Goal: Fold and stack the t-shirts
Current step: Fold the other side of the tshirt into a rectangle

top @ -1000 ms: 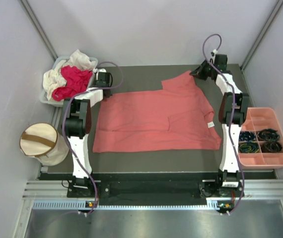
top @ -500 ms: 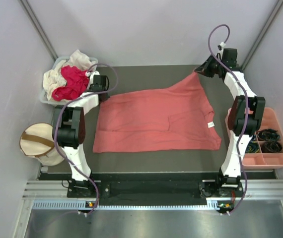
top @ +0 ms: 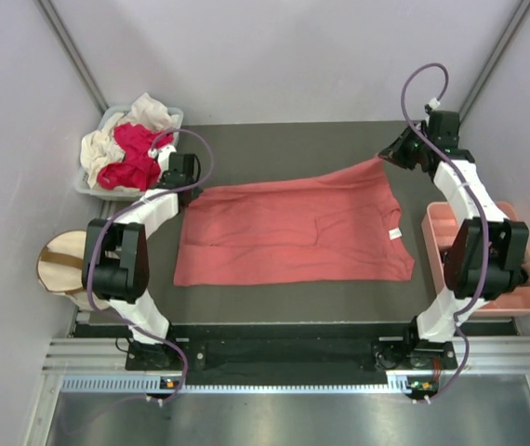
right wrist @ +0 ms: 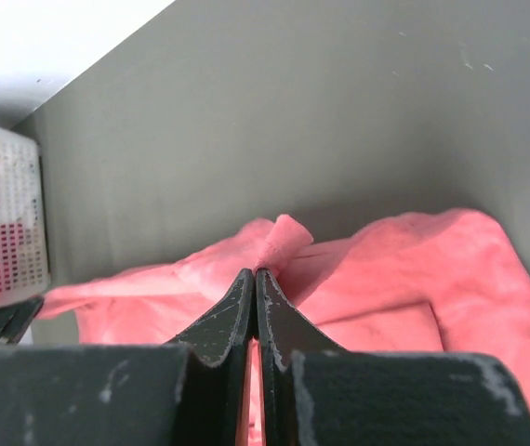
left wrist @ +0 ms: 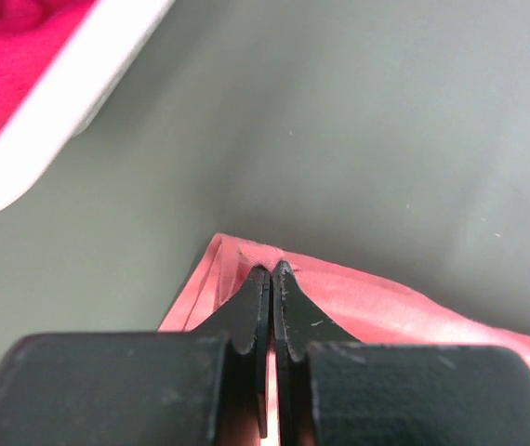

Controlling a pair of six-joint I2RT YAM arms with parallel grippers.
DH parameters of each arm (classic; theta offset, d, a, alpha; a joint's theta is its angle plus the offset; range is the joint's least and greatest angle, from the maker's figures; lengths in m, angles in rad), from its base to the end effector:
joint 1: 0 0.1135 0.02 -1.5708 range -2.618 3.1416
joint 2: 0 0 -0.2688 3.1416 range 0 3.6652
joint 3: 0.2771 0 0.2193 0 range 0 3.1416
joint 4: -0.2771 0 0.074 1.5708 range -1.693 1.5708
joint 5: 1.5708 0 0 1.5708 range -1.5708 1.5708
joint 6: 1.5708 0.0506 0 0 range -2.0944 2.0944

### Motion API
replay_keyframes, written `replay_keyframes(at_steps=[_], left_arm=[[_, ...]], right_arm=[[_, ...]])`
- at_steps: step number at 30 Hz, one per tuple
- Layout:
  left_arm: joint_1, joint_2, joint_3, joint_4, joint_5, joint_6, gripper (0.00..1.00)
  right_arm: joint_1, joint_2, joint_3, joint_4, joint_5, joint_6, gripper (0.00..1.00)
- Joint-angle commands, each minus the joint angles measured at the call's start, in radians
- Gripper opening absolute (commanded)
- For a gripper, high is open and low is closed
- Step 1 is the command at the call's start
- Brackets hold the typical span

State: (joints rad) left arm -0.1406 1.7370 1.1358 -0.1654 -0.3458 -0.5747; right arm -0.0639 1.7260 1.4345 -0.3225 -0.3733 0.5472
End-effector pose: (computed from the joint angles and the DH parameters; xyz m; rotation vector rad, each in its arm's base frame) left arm 0.3588 -0.0335 0.2244 -0.6551 2.1860 0.0335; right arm 0.3802 -0.0058 0.3061 0.4578 2.1697 0.6785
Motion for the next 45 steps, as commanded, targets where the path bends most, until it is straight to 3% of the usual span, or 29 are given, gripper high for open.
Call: replay_keyframes(at_steps=[1, 8, 19, 30, 45], left_arm=[[-0.008, -0.094, -0.048, 0.049, -0.018, -0.039, 0.0], [-0.025, -0.152, -0.123, 0.037, -0.047, -0.06, 0.0], [-0.036, -0.272, -0.241, 0.024, -0.094, -0.085, 0.0], [-0.037, -0.295, -0.291, 0.0, -0.111, -0.091, 0.0], [-0.037, -0.418, -0.442, -0.036, -0.125, -0.145, 0.0]], right_arm=[[-0.016, -0.124, -0.069, -0.021, 0.1, 0.02, 0.0], [-0.016, -0.275, -0.175, -0.087, 0.21, 0.007, 0.0], [-0.016, -0.446, -0.322, -0.142, 0.255, 0.01, 0.0], [-0.016, -0.522, -0.517, -0.128, 0.238, 0.007, 0.0], [-0.016, -0.554, -0.614, -0.121, 0.267, 0.016, 0.0]])
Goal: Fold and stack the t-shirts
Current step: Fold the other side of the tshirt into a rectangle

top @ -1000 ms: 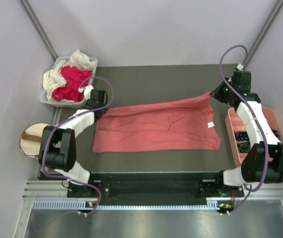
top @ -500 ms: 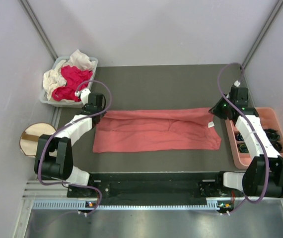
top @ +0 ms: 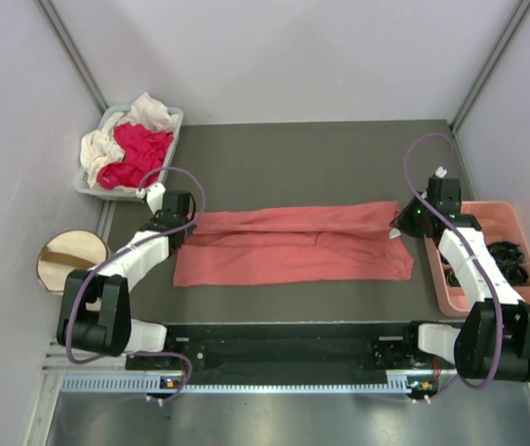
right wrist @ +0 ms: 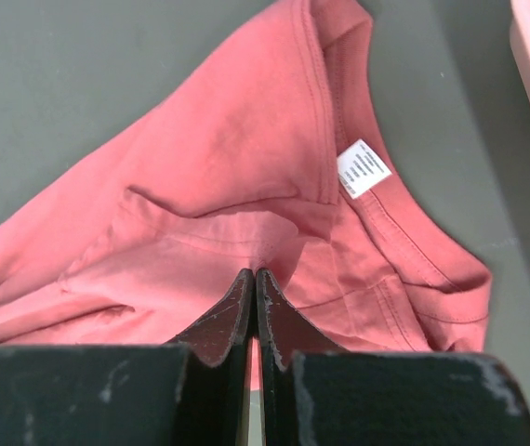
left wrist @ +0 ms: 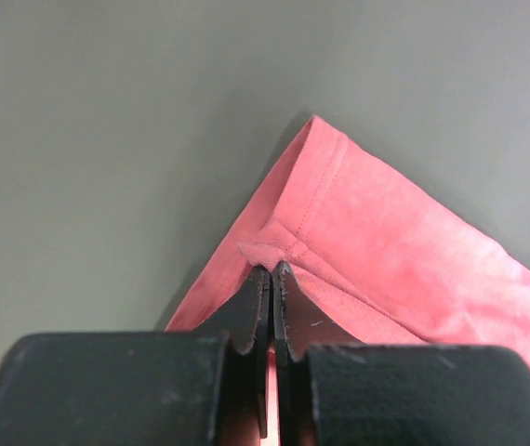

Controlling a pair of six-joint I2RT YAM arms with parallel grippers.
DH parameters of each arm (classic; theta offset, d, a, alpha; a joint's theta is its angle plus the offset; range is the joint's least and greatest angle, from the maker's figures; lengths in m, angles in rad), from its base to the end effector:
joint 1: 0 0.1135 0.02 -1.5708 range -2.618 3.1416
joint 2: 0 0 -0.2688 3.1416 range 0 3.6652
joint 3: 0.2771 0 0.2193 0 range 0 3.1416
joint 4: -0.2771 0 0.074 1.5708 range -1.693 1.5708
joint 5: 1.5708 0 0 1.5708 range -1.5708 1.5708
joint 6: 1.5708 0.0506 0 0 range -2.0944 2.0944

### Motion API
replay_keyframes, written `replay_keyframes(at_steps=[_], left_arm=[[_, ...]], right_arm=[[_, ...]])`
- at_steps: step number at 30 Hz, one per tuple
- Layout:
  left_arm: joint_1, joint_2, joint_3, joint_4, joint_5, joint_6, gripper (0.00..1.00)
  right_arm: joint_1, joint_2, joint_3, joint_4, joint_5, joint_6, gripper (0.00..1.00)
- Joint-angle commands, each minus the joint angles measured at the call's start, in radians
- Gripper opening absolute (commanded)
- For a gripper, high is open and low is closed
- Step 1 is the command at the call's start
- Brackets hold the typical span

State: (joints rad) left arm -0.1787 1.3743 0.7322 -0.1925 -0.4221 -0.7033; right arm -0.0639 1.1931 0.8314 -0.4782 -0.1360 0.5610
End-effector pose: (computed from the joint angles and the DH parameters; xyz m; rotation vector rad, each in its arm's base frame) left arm 0.2527 -0.0246 0.2098 -0.7820 2.1779 0.0671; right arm 0.2222 -0.0073 0.2524 0.6887 2.3387 0.3903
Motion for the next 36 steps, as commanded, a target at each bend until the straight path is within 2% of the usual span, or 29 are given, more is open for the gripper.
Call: replay_keyframes(at_steps=[1, 26, 30, 31, 32, 33, 36], left_arm=[[0.001, -0.063, -0.056, -0.008, -0.049, -0.019, 0.0], [-0.001, -0.116, -0.145, -0.038, -0.015, -0.062, 0.01], [-0.001, -0.174, -0.148, -0.074, -0.043, -0.084, 0.14], [-0.001, -0.185, -0.145, -0.094, -0.049, -0.097, 0.32], [-0.001, -0.198, -0.143, -0.105, -0.055, -0.104, 0.39], [-0.001, -0.222, -0.139, -0.111, -0.063, -0.107, 0.42], [-0.001, -0.274, -0.132, -0.142, -0.075, -0.124, 0.72]], right_arm=[[-0.016, -0.018, -0.014, 0.036, 0.029, 0.004, 0.0], [-0.016, -0.039, -0.146, 0.035, 0.018, 0.031, 0.0], [-0.016, -0.04, -0.156, 0.033, 0.029, 0.034, 0.0], [-0.016, -0.04, -0.156, 0.035, 0.033, 0.034, 0.0], [-0.016, -0.04, -0.156, 0.036, 0.035, 0.033, 0.0], [-0.016, -0.038, -0.158, 0.035, 0.036, 0.034, 0.0], [-0.016, -0.036, -0.16, 0.035, 0.044, 0.036, 0.0]])
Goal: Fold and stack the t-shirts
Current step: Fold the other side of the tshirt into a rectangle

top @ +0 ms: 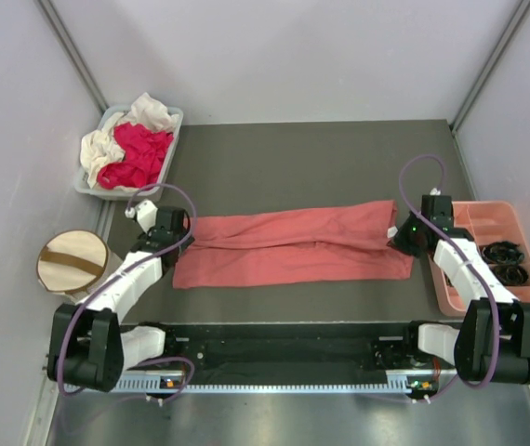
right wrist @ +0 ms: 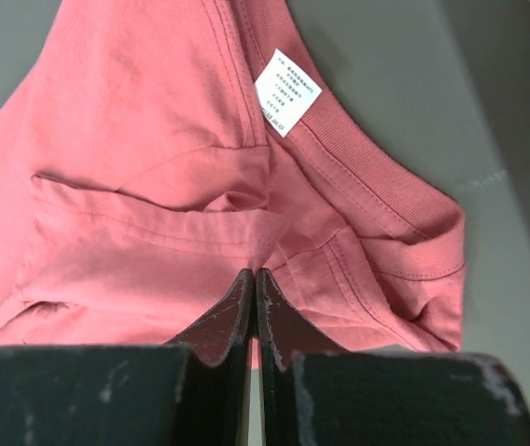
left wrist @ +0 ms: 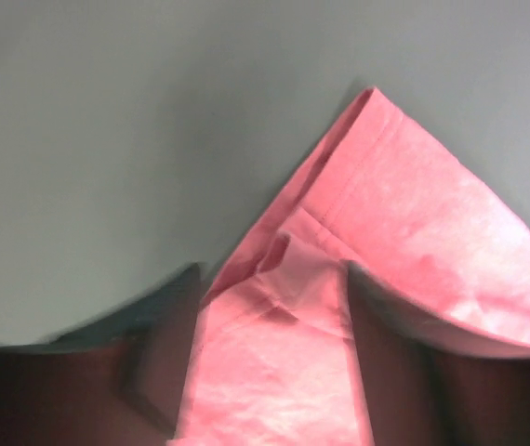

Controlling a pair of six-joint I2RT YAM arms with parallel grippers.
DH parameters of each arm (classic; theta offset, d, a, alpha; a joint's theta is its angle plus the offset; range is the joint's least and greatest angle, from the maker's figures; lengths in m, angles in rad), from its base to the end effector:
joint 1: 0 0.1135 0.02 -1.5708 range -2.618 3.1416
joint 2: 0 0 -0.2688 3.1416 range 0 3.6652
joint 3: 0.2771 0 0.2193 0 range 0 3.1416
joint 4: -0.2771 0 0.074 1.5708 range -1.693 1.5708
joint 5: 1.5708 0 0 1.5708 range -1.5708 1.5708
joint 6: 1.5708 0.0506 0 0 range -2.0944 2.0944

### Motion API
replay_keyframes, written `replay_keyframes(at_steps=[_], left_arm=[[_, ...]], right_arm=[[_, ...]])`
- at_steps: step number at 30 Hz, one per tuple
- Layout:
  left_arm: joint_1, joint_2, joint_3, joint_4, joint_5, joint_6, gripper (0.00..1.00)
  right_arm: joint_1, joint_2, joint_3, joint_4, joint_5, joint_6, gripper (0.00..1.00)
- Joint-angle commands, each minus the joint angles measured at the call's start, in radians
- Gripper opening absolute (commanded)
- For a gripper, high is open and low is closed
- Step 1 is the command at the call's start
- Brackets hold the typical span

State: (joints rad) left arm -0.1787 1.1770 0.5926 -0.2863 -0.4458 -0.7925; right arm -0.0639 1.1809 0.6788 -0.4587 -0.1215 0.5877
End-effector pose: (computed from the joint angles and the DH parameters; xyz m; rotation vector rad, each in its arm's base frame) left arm 0.2036 -0.0146 0.2039 -0.8860 2.1586 0.0699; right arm 0.2027 -0.0068 0.2114 0.7729 2.4409 0.3591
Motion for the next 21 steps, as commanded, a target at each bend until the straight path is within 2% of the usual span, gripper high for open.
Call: replay_keyframes(at_steps=[1, 6, 15, 16, 18, 19, 21], left_arm=[[-0.001, -0.091, 0.007, -0.057, -0.056, -0.037, 0.73], [-0.001, -0.171, 0.01, -0.073, -0.067, -0.044, 0.76], [-0.001, -0.157, 0.07, -0.019, 0.024, 0.006, 0.77], [-0.001, -0.154, 0.075, -0.008, 0.042, 0.021, 0.77], [-0.001, -0.137, 0.09, 0.019, 0.079, 0.038, 0.77], [-0.001, -0.131, 0.098, 0.038, 0.091, 0.05, 0.78], [-0.001, -0.116, 0.117, 0.067, 0.123, 0.078, 0.78]], right_arm=[[-0.016, -0.023, -0.008, 0.018, 0.032, 0.008, 0.0], [-0.016, -0.012, -0.012, 0.02, 0.039, 0.006, 0.0], [-0.016, 0.003, -0.024, 0.031, 0.045, 0.004, 0.0], [-0.017, 0.003, -0.024, 0.029, 0.046, 0.004, 0.05], [-0.016, -0.001, -0.024, 0.029, 0.051, 0.008, 0.27], [-0.016, -0.004, -0.024, 0.028, 0.059, 0.006, 0.45], [-0.016, -0.018, -0.021, 0.023, 0.065, 0.008, 0.57]])
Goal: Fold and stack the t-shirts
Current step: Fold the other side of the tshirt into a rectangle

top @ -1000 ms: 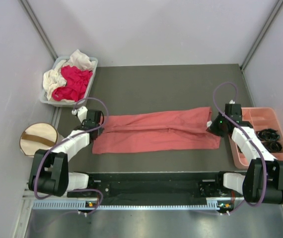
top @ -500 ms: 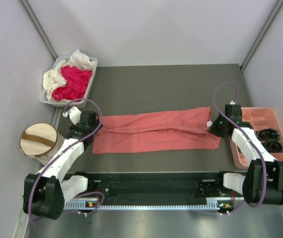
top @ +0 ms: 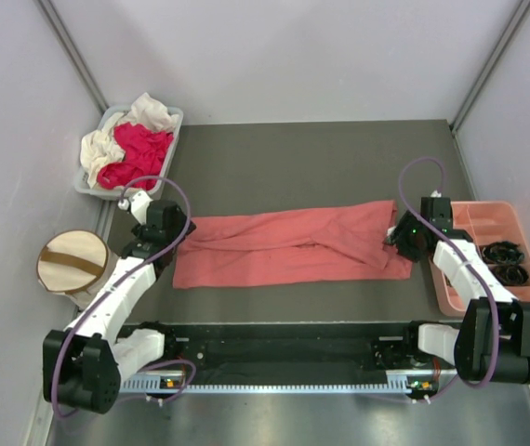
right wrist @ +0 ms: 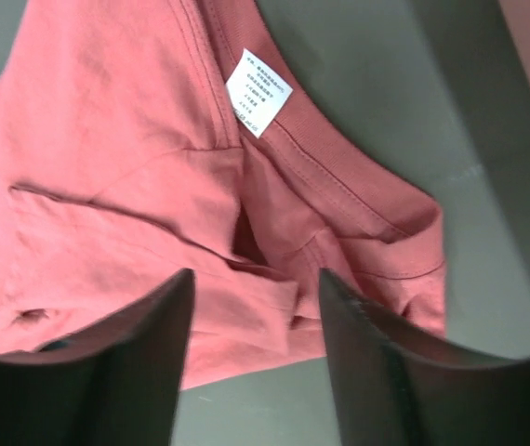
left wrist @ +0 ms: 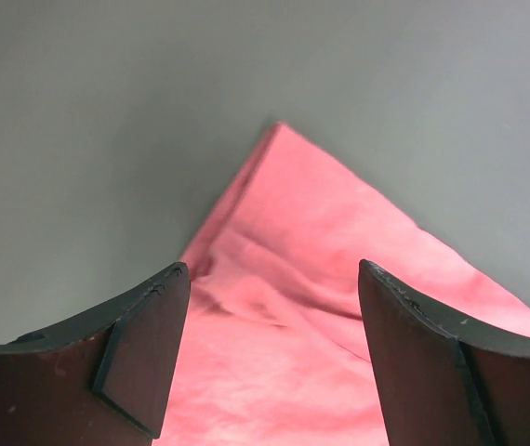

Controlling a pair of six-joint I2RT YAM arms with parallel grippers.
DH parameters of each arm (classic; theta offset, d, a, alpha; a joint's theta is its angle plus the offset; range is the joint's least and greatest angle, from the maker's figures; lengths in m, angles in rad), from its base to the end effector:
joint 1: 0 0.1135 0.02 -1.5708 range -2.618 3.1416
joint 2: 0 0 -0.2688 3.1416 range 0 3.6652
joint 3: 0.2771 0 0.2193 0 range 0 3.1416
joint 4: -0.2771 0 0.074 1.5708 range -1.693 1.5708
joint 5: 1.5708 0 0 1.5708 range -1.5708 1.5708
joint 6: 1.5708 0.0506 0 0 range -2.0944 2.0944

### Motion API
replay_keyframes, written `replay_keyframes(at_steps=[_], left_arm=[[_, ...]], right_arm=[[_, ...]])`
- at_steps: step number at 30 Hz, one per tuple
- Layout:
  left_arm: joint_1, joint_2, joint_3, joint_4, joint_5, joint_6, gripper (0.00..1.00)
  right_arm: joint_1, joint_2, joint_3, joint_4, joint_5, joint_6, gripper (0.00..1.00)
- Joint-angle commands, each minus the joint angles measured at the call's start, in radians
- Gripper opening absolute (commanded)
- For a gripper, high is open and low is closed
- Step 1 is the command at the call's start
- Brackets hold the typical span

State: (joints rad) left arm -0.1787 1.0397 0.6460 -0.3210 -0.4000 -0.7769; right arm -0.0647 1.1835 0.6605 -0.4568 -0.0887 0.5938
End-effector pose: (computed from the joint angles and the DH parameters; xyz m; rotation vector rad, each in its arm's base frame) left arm 0.1932 -0.0149 0.2407 -0.8466 2.0519 -0.0659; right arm 0.2004 -0.0085 0.2057 0.8000 2.4488 0.3154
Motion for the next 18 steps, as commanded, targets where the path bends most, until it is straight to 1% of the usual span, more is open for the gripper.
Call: replay_keyframes(at_steps=[1, 4, 8, 11, 12, 18], left_arm=[[-0.001, 0.026, 0.07, 0.129, 0.099, 0.076, 0.78], [-0.001, 0.054, 0.087, 0.183, 0.162, 0.113, 0.77], [-0.004, 0.12, 0.106, 0.279, 0.242, 0.131, 0.74], [-0.021, 0.178, 0.109, 0.313, 0.28, 0.131, 0.74], [-0.028, 0.196, 0.113, 0.357, 0.283, 0.134, 0.73], [-0.099, 0.315, 0.112, 0.376, 0.264, 0.136, 0.73]], right_arm=[[-0.015, -0.025, -0.001, 0.021, 0.036, 0.001, 0.62], [-0.015, -0.045, 0.005, 0.018, 0.04, -0.002, 0.66], [-0.015, -0.073, 0.002, 0.024, 0.029, -0.005, 0.66], [-0.017, -0.087, -0.007, 0.033, 0.006, -0.005, 0.66], [-0.015, -0.09, -0.01, 0.035, 0.003, -0.005, 0.66], [-0.015, -0.097, -0.024, 0.037, -0.002, -0.008, 0.66]])
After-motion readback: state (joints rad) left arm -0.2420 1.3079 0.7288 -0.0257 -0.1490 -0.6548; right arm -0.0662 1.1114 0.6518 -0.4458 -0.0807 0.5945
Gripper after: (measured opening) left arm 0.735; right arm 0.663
